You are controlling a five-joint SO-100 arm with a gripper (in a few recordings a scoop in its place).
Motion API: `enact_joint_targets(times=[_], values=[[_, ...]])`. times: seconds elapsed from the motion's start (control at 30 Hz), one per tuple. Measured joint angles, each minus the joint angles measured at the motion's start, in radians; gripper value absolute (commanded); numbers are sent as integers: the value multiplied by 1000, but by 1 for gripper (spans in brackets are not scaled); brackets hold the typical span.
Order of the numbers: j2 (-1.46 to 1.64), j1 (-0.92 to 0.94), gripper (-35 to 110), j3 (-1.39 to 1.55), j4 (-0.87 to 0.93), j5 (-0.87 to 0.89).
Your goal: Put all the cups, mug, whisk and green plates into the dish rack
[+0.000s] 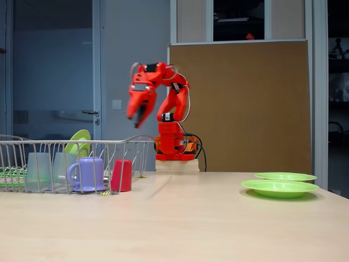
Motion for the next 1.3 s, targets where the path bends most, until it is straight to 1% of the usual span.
enact_joint_targets(times=[0.13,0.23,0.3,0.37,0.53,0.77,0.9,1.13,1.3], values=[[-21,-224,11,26,-6,110],[-72,-390,11,15,-20,97],[-126,-486,17,-8,-35,61],[-195,-557,28,-43,-61,48],[-439,-703,38,-140,-115,58],[-750,-788,42,-267,-164,120],[-859,-825,43,-316,-186,173],[-991,-864,43,-426,-169,239],[-1057,-879,43,-551,-103,267]])
